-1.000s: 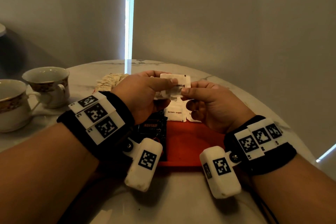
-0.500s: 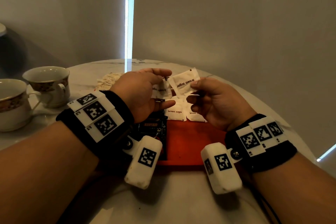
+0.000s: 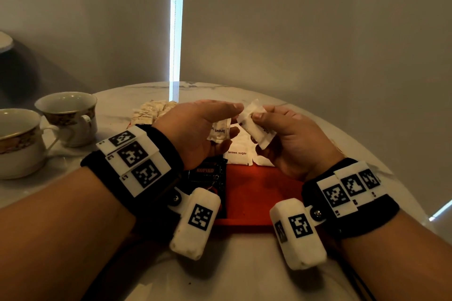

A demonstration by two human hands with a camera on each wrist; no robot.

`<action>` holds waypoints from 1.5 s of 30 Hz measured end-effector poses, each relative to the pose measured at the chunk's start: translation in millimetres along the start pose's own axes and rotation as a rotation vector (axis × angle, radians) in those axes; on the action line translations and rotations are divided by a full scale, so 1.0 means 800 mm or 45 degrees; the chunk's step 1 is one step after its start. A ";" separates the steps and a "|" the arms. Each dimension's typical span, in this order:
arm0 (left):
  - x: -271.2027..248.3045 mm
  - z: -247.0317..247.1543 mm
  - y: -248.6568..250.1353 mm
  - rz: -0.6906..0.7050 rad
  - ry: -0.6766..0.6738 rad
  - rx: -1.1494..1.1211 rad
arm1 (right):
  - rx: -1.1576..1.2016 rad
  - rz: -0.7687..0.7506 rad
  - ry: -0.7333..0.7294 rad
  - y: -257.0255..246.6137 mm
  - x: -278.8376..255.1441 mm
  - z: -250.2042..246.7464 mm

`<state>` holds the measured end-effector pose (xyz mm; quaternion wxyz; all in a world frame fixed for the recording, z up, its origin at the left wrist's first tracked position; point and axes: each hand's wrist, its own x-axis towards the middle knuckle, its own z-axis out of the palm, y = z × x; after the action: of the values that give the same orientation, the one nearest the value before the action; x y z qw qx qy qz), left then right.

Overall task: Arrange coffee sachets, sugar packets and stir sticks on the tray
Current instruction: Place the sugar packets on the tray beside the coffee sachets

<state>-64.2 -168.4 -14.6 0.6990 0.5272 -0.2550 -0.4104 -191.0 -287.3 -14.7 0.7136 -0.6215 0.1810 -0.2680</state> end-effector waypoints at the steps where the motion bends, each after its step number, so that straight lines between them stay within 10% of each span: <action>1: 0.000 0.000 0.000 0.004 -0.020 0.027 | -0.021 0.004 0.004 0.001 0.000 0.001; 45: 0.012 -0.004 -0.001 -0.030 0.118 -0.053 | 0.020 0.038 0.099 0.014 0.019 -0.015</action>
<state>-57.1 -175.1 -17.3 0.7161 0.5338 -0.2075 -0.3989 -184.3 -305.4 -26.9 0.7147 -0.6023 0.2156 -0.2827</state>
